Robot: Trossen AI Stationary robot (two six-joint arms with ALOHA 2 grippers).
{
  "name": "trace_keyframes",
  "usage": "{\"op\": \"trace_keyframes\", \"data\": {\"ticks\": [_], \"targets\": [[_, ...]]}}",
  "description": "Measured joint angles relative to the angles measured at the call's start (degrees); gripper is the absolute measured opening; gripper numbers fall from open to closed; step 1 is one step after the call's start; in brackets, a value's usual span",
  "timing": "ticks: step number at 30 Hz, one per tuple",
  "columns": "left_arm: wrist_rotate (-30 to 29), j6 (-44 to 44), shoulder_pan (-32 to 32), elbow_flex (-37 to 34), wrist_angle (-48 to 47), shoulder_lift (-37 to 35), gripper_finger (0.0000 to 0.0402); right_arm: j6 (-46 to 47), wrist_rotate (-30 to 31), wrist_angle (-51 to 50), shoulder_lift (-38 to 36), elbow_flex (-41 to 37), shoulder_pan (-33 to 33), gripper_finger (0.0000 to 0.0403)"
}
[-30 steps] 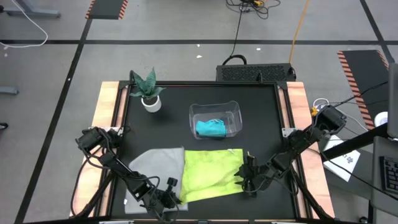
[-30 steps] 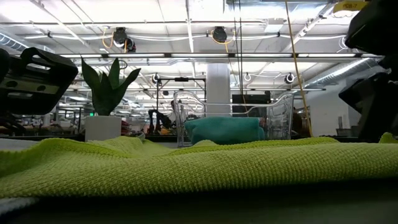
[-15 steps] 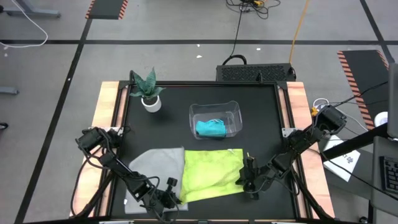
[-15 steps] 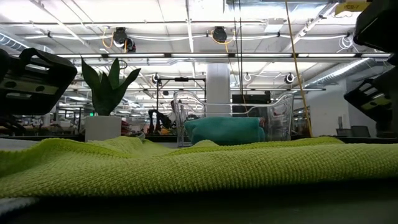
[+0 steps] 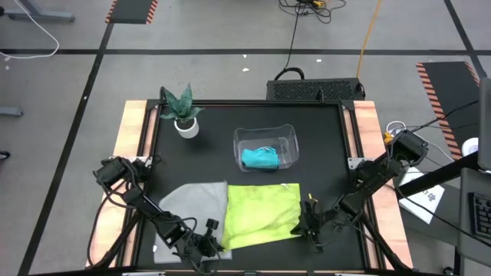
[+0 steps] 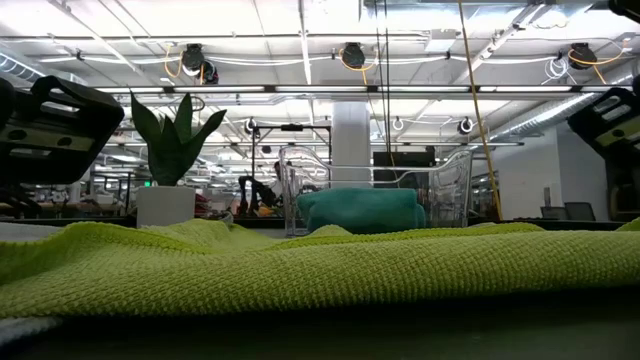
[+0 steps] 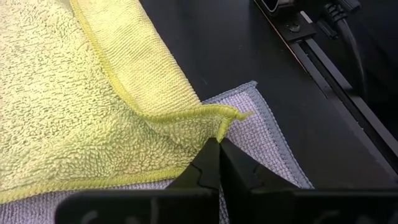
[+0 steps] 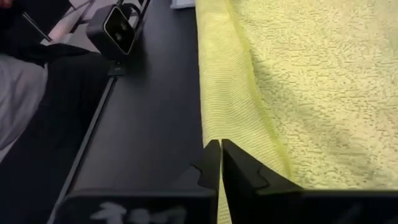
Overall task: Fold microfiber towels
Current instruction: Fold the green towel
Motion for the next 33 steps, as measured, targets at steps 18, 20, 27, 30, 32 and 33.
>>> {"op": "trace_keyframes", "data": {"ticks": [18, 20, 27, 30, 32, 33], "targets": [[0.08, -1.1, -0.01, 0.0, -0.01, 0.0, 0.0007, 3.81, 0.88, -7.45, 0.0, 0.0, -2.59, 0.0161], [0.1, -1.15, -0.01, 0.0, 0.01, 0.0, 0.001, 4.14, 0.94, -9.26, -0.02, 0.0, -3.35, 0.0161], [0.13, -1.24, -0.01, 0.0, -0.03, 0.0, 0.0008, 7.61, -0.26, -12.32, -0.02, 0.0, -4.07, 0.0159], [0.13, -1.06, -0.01, 0.0, -0.09, 0.0, 0.0009, 8.12, -2.23, -10.69, -0.02, 0.0, -4.05, 0.0157], [0.14, -1.06, -0.01, 0.0, -0.19, 0.0, 0.0004, 8.04, -2.27, -10.18, -0.02, 0.0, -4.01, 0.0153], [0.14, -1.06, -0.01, 0.0, -0.19, 0.0, 0.0003, 7.79, -2.27, -10.22, -0.02, 0.0, -3.96, 0.015]]}}
